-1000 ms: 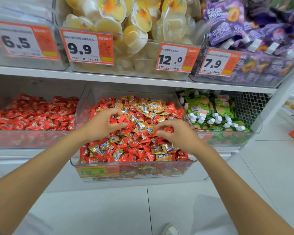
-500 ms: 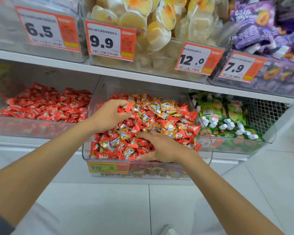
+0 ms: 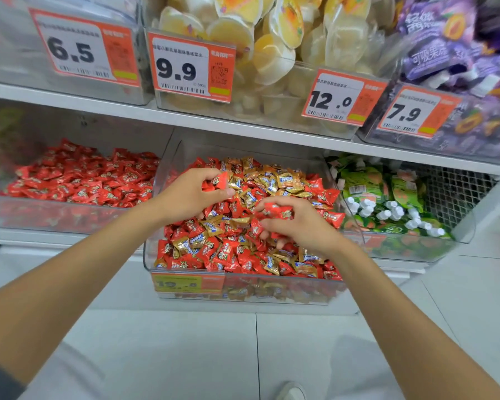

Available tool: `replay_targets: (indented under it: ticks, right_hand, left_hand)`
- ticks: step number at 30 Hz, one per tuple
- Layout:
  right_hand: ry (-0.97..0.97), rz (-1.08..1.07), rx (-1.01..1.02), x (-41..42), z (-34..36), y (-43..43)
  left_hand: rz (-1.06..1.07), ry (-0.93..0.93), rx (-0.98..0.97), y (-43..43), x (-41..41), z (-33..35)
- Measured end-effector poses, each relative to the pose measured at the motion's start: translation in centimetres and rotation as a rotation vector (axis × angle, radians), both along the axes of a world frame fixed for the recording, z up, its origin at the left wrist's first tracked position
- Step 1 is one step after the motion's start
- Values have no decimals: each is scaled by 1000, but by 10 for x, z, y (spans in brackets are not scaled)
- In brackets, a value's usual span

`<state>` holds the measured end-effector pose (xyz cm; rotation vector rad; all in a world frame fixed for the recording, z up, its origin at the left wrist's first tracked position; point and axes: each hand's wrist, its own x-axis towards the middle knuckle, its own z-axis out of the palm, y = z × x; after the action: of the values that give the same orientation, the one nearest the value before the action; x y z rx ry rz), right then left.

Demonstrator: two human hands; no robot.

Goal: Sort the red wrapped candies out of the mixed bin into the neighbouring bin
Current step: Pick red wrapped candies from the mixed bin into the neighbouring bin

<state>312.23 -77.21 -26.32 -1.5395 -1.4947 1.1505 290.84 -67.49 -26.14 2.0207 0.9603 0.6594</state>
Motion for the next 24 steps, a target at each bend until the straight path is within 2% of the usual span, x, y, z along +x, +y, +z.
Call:
replay_targets:
  ticks: [5,10,13,17,20,24]
  right_hand:
    - [292,-107,22,23,7,-2]
    - [380,-148,-3,24,5,0]
    - [283,-161,9,21,2,-1]
    - [-4,-148,22,17,-4,-1]
    - [-262,-118,40,13,-11,-2]
    - [-462,-49,102,0,-16,-2]
  left_hand:
    - [-80,71,16,-4,1,-5]
    - [-239,267,-84,-10,0,-9]
    - [-335,358,-181,-12,-4,-20]
    - [-302,504,-94,-20,-1,-32]
    - [-259,433,-103,-20,0,-29]
    - [-89,307,46,-16,-1,-22]
